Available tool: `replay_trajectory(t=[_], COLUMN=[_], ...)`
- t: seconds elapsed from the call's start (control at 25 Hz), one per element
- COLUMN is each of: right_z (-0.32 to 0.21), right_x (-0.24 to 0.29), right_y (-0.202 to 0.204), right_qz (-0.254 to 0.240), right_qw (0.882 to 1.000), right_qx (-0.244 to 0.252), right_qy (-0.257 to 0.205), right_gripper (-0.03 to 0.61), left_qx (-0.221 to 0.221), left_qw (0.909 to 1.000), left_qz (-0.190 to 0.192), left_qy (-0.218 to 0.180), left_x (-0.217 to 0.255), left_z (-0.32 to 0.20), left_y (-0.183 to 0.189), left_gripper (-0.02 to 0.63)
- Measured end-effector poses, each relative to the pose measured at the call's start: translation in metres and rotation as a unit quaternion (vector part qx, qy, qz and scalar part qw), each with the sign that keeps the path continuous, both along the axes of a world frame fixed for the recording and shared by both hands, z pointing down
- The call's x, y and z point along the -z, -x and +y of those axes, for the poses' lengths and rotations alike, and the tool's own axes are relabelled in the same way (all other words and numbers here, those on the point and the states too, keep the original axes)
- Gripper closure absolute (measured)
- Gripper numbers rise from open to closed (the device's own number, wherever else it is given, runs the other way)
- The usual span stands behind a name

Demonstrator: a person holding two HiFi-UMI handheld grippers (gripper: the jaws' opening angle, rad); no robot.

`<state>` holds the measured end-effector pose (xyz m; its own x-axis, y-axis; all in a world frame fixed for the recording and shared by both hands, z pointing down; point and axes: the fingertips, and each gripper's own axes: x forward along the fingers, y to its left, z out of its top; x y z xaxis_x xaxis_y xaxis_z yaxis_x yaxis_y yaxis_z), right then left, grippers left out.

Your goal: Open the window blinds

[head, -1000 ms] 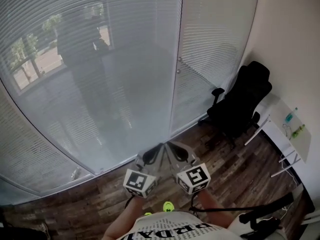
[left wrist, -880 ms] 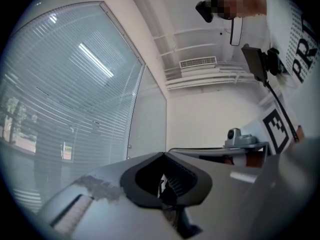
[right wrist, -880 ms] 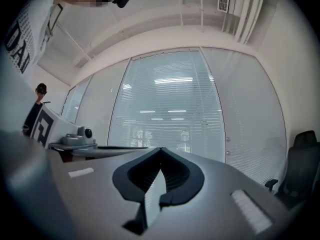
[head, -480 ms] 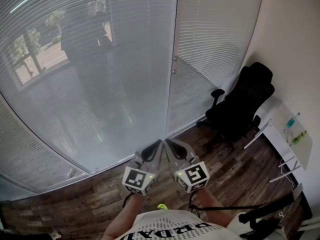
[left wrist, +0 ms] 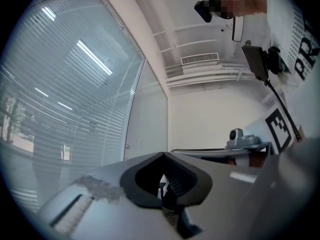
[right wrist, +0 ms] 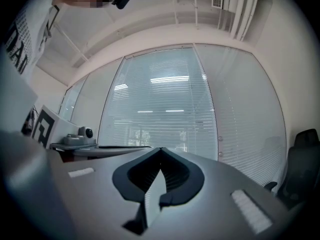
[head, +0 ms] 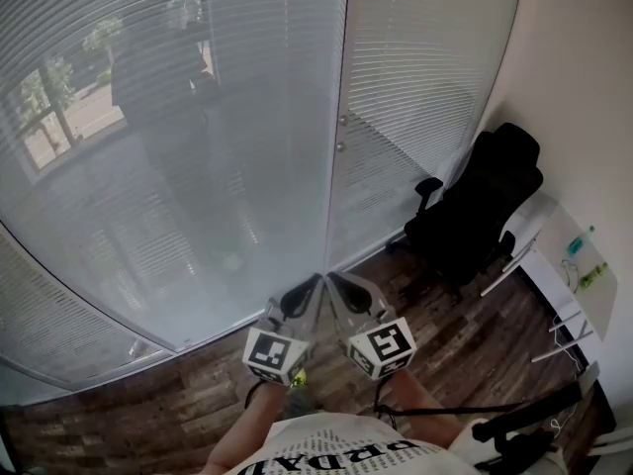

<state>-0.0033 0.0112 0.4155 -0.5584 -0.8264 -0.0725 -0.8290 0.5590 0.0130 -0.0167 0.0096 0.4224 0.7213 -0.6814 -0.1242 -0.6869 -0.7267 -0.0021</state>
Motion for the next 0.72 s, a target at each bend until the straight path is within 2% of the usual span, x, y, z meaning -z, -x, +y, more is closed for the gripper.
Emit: replay_trajectory(t=[0.48, 0.72], right_z=[-0.082, -0.120], right_x=[0.018, 0.017], right_y=[0.010, 0.010], right_qz=[0.011, 0.009], right_qw=[1.000, 0.999], right_qx=[-0.025, -0.043], right_qy=[-0.012, -0.012], right_gripper=[0.574, 0.574], left_qx=[-0.007, -0.021], left_qw=[0.9994, 0.9993], left_qz=[-0.005, -0.006], left_qy=[-0.032, -0.031], left_x=[0.021, 0.020], left_z=[-0.081, -0.120], left_y=[0.009, 0.010], left_gripper=[0.623, 0.623])
